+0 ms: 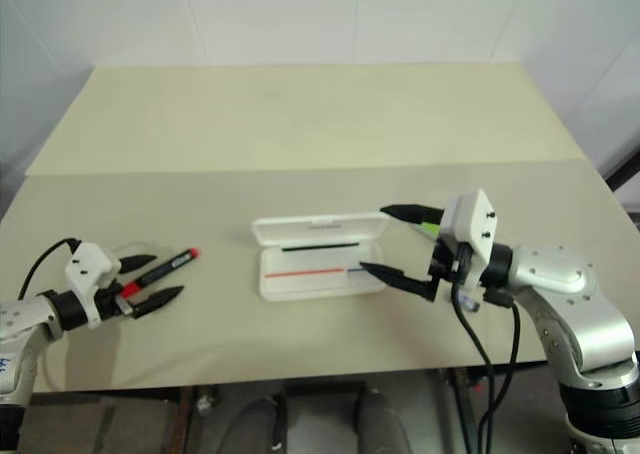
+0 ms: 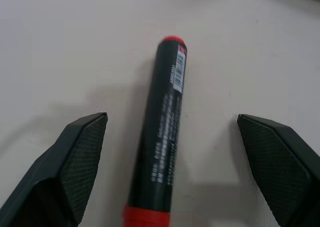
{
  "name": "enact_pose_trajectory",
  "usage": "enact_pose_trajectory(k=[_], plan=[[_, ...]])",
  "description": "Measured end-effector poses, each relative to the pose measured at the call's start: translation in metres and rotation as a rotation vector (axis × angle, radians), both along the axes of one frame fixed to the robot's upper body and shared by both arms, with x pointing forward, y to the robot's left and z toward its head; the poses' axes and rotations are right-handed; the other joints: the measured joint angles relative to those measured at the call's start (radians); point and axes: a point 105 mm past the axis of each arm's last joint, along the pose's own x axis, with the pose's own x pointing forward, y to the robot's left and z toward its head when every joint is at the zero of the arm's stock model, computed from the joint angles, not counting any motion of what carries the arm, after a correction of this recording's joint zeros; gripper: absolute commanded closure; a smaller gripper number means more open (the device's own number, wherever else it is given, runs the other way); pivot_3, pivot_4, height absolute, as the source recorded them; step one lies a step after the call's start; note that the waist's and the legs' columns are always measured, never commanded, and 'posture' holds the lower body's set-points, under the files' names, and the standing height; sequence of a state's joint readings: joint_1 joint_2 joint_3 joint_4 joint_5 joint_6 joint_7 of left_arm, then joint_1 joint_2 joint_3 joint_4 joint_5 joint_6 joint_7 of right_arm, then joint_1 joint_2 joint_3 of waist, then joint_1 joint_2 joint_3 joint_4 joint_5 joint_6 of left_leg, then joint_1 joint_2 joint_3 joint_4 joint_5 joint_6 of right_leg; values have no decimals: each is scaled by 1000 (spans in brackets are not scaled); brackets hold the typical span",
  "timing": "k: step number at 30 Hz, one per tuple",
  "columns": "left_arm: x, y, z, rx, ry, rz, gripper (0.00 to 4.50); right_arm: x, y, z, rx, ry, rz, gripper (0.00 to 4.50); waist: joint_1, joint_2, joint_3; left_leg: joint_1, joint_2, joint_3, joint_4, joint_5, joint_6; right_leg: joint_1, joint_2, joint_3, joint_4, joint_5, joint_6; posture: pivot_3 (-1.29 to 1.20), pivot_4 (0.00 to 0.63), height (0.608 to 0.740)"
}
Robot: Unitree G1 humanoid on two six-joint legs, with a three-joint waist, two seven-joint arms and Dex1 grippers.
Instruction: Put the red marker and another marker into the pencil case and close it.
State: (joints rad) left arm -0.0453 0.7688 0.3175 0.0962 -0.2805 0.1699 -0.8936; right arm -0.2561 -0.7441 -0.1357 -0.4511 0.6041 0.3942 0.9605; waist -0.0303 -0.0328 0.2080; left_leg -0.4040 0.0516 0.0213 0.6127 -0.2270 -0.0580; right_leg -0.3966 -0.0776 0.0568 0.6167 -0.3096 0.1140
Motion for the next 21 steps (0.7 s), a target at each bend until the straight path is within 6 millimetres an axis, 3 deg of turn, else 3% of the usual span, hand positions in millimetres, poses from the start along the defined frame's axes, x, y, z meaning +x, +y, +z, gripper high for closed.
enact_pose_trajectory(k=[5, 9, 18, 21], plan=[[2, -1, -2, -17, 29, 12, 26, -1, 2, 3, 3, -13, -6, 0, 1, 0, 0, 0, 0, 0, 1, 0, 0, 0, 0, 0, 1, 0, 0, 0, 150, 740], [0, -1, -4, -29, 57, 12, 920, 0, -3, 5, 10, -20, -33, 0, 1, 0, 0, 1, 0, 0, 1, 0, 0, 0, 0, 0, 1, 0, 0, 0, 150, 740], [-7, 4, -8, -42, 110, 25, 3838, 1, -4, 5, 12, -24, -42, 0, -9, 1, -1, 6, 0, 2, 0, 1, 1, 3, 0, 3, 4, -2, -3, 0, 150, 740], [-9, 2, -8, -35, 110, 22, 3882, 1, -4, 6, 12, -27, -42, 0, -10, 1, -1, 6, 0, 2, 0, 0, 1, 3, 0, 3, 3, -2, -3, 0, 150, 740]])
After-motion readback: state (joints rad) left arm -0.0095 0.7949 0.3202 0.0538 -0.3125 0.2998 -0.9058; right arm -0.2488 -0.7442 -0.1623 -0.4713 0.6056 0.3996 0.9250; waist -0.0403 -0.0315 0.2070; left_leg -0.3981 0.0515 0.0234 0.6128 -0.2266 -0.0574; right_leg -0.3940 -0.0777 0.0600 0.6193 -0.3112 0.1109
